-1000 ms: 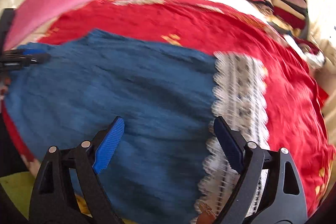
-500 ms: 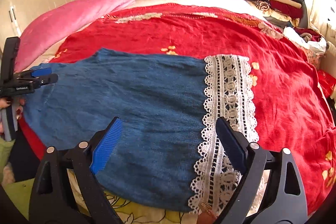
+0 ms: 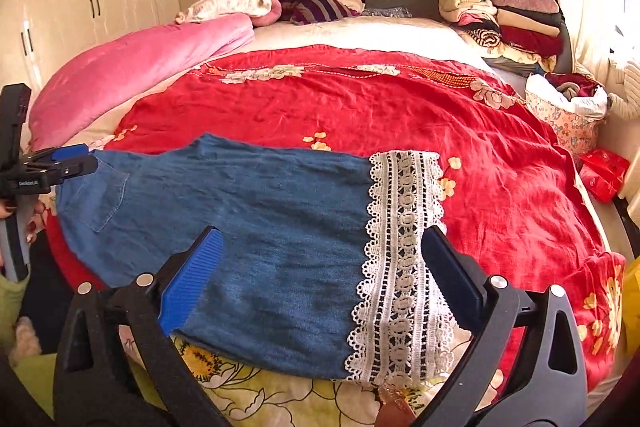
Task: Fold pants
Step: 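Smooth the stacked legs flat with both tools open, then grasp the lace hems with the right tool while the left tool grasps the leg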
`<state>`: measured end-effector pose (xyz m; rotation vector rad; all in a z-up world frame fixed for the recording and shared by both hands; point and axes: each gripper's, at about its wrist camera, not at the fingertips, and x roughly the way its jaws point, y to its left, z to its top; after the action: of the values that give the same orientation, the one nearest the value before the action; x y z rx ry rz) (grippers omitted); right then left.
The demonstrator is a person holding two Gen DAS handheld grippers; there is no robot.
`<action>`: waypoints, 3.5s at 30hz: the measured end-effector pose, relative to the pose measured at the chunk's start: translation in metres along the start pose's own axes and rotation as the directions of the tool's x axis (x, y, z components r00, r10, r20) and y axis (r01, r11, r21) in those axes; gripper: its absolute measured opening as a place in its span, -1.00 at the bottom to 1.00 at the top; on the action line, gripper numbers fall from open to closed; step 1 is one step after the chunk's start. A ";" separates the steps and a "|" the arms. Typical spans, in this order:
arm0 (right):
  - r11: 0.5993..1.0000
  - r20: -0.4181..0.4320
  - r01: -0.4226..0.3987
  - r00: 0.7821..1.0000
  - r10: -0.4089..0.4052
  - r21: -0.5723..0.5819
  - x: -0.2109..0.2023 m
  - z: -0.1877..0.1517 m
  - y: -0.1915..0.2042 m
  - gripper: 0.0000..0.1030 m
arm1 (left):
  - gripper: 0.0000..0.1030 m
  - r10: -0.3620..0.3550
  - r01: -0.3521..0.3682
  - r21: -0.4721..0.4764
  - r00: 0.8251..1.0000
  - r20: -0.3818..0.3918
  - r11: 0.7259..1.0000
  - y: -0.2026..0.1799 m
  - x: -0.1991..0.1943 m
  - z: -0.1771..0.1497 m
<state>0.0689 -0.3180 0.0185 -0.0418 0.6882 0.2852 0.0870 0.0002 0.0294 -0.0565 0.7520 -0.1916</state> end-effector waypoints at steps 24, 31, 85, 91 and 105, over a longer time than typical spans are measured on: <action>0.997 0.136 0.054 0.989 -0.061 0.051 -0.052 0.011 -0.021 0.82 | 0.91 -0.067 0.061 0.102 0.996 0.057 0.993 -0.054 -0.022 0.034; 0.994 0.145 0.076 0.986 -0.087 0.077 -0.059 0.009 -0.033 0.82 | 0.91 -0.084 0.075 0.156 0.995 0.048 0.985 -0.076 -0.010 0.053; 0.944 -0.120 0.028 0.993 0.013 0.328 0.019 -0.072 -0.067 0.82 | 0.89 -0.270 0.347 0.295 0.924 -0.272 0.890 -0.206 0.187 0.080; 0.937 -0.113 0.006 0.993 0.035 0.348 0.026 -0.069 -0.067 0.82 | 0.50 -0.321 0.406 0.277 0.897 -0.305 0.871 -0.211 0.203 0.080; 0.933 -0.079 -0.079 0.990 0.113 0.351 0.031 -0.072 -0.062 0.14 | 0.32 -0.347 0.431 0.247 0.882 -0.318 0.868 -0.211 0.219 0.060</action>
<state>0.0642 -0.3791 -0.0600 0.3188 0.8316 0.2532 0.2518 -0.2506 -0.0495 0.1214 0.9648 -0.7209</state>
